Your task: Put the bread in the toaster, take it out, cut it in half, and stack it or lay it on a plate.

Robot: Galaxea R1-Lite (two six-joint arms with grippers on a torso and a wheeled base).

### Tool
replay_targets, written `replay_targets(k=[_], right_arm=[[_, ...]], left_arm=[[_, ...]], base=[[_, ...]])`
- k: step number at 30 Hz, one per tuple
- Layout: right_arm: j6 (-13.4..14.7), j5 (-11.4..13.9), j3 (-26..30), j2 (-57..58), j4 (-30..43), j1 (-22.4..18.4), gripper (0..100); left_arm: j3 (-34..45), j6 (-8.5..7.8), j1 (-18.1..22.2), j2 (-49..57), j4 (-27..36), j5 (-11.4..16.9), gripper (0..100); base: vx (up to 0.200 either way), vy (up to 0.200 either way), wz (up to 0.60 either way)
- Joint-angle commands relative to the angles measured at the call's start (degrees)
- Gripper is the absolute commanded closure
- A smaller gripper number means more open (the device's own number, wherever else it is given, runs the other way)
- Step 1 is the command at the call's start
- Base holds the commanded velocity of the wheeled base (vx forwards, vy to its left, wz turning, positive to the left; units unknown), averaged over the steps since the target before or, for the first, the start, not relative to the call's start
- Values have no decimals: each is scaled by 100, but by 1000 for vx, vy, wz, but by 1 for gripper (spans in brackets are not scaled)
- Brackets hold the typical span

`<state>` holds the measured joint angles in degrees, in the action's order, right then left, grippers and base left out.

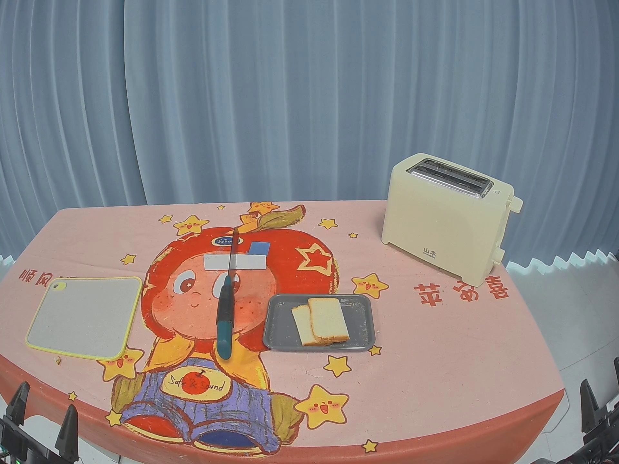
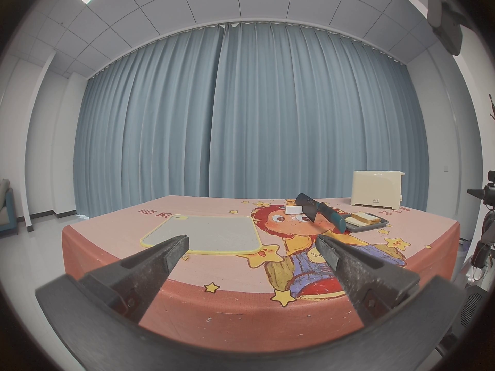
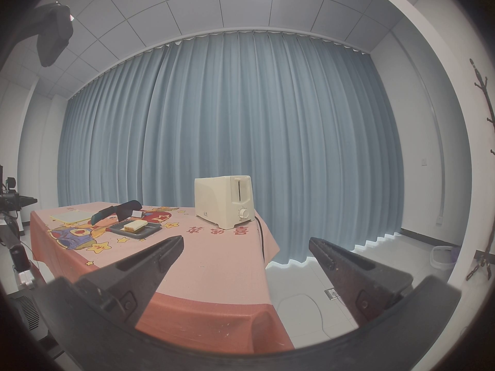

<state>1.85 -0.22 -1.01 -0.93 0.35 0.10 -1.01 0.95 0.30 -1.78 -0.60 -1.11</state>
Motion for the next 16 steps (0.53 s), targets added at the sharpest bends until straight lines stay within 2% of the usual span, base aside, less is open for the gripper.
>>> replay_targets(k=[1, 16], right_arm=[[-1, -4, 84, 93, 0, 8, 0], [8, 31, 92, 93, 0, 8, 0]], left_arm=[[101, 2, 5, -24, -2, -3, 0], [101, 2, 5, -24, -2, -3, 0]], base=[[0, 0, 0], [0, 0, 0]])
